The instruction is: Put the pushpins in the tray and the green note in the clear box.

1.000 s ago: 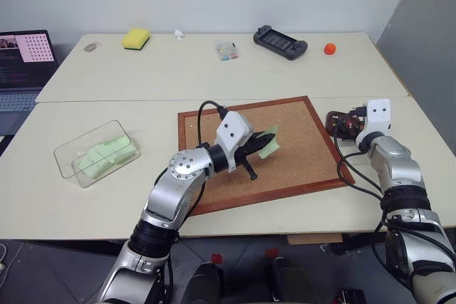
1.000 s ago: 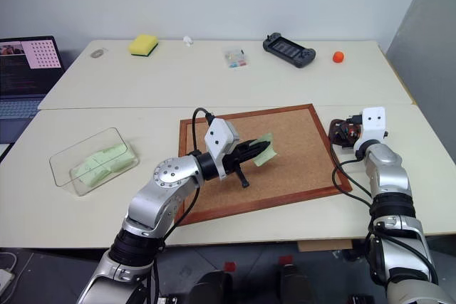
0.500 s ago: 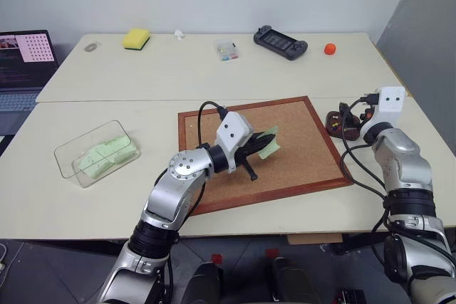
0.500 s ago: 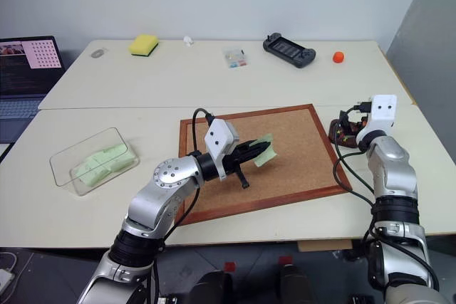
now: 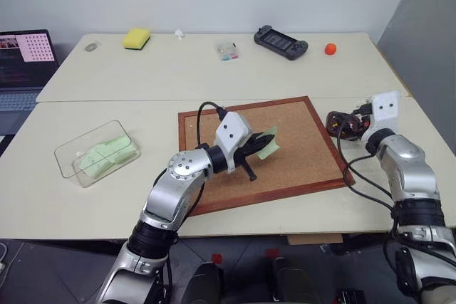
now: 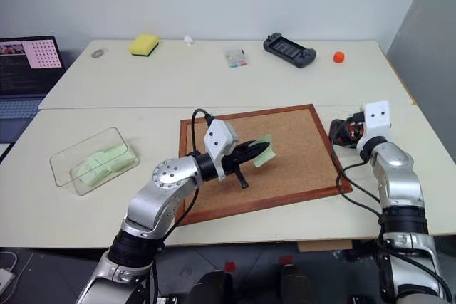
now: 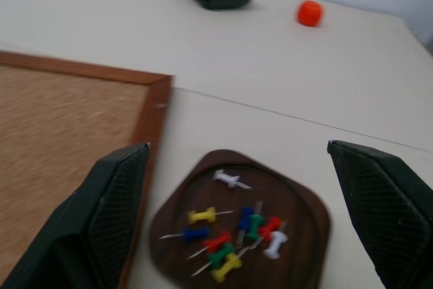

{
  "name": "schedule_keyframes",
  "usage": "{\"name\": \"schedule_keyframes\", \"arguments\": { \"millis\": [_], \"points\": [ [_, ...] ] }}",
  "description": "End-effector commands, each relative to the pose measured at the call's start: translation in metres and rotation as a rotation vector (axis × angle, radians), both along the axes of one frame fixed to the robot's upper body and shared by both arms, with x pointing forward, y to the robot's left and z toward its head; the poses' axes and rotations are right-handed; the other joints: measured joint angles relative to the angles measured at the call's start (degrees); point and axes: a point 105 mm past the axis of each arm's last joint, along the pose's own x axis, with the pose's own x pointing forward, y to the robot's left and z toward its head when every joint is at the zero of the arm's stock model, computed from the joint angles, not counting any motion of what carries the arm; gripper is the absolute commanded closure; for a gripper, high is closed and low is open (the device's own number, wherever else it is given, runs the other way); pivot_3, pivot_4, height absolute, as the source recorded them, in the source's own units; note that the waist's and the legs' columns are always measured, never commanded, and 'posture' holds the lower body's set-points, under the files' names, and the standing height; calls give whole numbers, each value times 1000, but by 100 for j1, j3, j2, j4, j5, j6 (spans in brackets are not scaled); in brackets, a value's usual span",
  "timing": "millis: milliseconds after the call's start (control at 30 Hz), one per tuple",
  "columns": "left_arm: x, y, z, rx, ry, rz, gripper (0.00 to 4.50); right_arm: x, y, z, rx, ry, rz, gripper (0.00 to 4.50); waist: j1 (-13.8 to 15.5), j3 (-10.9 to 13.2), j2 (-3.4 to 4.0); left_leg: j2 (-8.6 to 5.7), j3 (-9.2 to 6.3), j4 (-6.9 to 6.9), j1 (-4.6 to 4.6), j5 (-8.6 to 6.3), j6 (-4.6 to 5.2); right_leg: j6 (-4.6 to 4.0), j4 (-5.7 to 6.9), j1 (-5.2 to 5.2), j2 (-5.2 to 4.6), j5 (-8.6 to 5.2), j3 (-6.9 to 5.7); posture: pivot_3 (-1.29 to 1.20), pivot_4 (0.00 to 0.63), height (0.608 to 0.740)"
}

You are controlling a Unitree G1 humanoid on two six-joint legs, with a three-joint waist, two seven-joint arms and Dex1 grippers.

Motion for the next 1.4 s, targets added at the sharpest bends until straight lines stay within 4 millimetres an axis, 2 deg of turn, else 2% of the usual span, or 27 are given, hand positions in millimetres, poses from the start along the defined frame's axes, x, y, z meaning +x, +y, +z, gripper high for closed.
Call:
{"name": "schedule_keyframes", "arguments": {
  "millis": [33, 233, 333, 400, 500, 633, 767, 800, 1000, 1100, 1233, 1400],
  "points": [
    [-2, 7, 11, -14, -48, -2, 4500, -25, 24, 29, -112, -153, 241, 46, 7, 0, 0, 0, 0, 0, 0, 0, 0, 0, 0, 0, 1, 0, 1, 0, 150, 740],
    [-4, 20, 12, -28, -25, 24, 4500, -59, 40, 30, -181, -236, 431, 46, -3, 0, -1, 2, -4, 2, 5, 0, 0, 1, -1, 7, 0, 0, -2, 0, 150, 740],
    [-7, 34, 10, -50, 8, 67, 4500, -80, 64, 25, -188, -238, 575, 46, -7, 0, 0, 5, -5, 0, 7, 0, 0, 1, 1, 6, 1, 0, -2, 0, 150, 740],
    [-4, 49, 13, -73, 12, 143, 4500, -97, 86, 26, -130, -229, 695, 46, -6, 0, 0, 7, -9, 0, 7, 0, 0, 1, 1, 7, 1, -1, -4, 0, 150, 740],
    [-2, 74, 23, -111, 9, 255, 4500, -117, 117, 42, -39, -247, 849, 46, -11, 0, 0, 11, -15, 1, 7, 0, 0, 1, 1, 7, 2, -1, -4, 0, 150, 740],
    [2, 125, 40, -153, -36, 508, 4500, -136, 150, 60, 73, -220, 1030, 46, 6, 1, -1, 8, -51, 5, 8, 0, -1, 1, 1, 11, 2, -1, -9, 0, 150, 740],
    [-7, 165, 51, -188, -66, 709, 4500, -144, 171, 70, 205, -140, 1134, 46, 21, 2, -4, 6, -69, 5, 7, 0, -1, 1, -2, 16, 0, -1, -22, 0, 150, 740],
    [-11, 185, 53, -237, -56, 814, 4500, -145, 177, 72, 248, -101, 1154, 46, 24, 2, -5, 6, -71, 4, 6, 0, -1, 0, -2, 15, 0, -1, -23, 0, 150, 740],
    [-22, 254, 52, -354, -39, 1174, 4500, -143, 195, 81, 356, -23, 1198, 46, 25, 1, -7, 5, -79, 4, 5, 0, -1, 0, -2, 15, -1, -1, -30, 0, 150, 740],
    [-20, 274, 48, -443, -10, 1306, 4500, -143, 199, 80, 363, -18, 1207, 46, 33, 0, -9, 3, -78, 4, 5, 0, -1, 0, -2, 15, -1, -1, -31, 0, 150, 740],
    [-19, 281, 38, -473, 19, 1362, 4500, -141, 200, 80, 361, -22, 1200, 46, 42, -3, -17, -2, -75, 6, 5, 0, -2, 0, -4, 17, -4, 0, -29, 0, 150, 740],
    [-25, 305, 28, -579, 56, 1485, 4500, -139, 197, 77, 342, -27, 1180, 46, 35, -2, -18, 3, -77, 3, 5, 0, -2, 0, -2, 13, -2, 0, -32, 0, 150, 740]
  ]
}}
